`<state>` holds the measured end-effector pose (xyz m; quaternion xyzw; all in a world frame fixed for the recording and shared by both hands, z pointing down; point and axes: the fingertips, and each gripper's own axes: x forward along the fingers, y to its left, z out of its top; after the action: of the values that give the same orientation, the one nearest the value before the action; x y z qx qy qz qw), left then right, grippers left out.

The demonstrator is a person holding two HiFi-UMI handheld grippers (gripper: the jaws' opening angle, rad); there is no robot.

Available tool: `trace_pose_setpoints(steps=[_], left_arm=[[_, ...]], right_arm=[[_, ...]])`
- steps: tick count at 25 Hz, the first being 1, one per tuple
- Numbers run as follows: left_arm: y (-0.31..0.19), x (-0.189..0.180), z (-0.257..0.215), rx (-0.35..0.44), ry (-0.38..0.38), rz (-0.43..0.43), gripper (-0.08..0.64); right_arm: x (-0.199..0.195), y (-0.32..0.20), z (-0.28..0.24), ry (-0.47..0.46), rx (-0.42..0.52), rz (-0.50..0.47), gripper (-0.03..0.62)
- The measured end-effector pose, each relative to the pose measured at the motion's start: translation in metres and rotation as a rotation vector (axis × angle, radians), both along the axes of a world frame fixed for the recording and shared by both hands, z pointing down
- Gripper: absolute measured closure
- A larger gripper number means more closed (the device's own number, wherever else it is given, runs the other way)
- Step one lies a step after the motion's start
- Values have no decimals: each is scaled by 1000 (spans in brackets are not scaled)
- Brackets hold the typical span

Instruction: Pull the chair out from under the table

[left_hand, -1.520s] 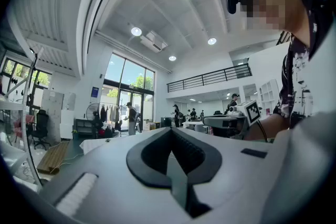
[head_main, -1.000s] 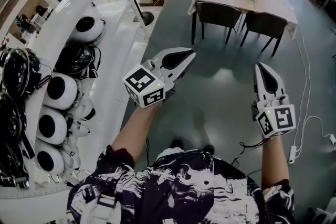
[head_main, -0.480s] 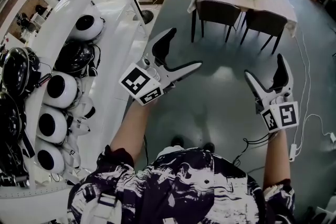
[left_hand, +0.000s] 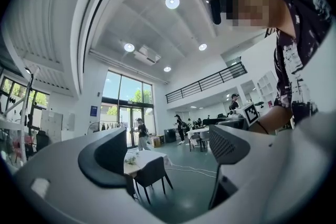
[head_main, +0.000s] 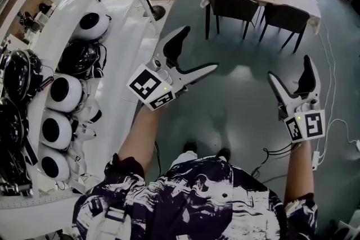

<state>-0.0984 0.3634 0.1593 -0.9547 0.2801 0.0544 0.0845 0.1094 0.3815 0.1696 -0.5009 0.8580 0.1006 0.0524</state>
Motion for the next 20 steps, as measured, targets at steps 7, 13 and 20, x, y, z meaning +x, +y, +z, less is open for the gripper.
trace_pose_setpoints(steps=[7,13,20], left_arm=[[0,29,9,-13,6,-39,97],[-19,35,19,-28,-10,-44,97],[-95,20,36,-22,7,-12,97]], right_arm=[[47,-3,2,-2,4,-3,110],[58,-28,2,-11,17,0,110],[37,-96,18,18,6,23,111]])
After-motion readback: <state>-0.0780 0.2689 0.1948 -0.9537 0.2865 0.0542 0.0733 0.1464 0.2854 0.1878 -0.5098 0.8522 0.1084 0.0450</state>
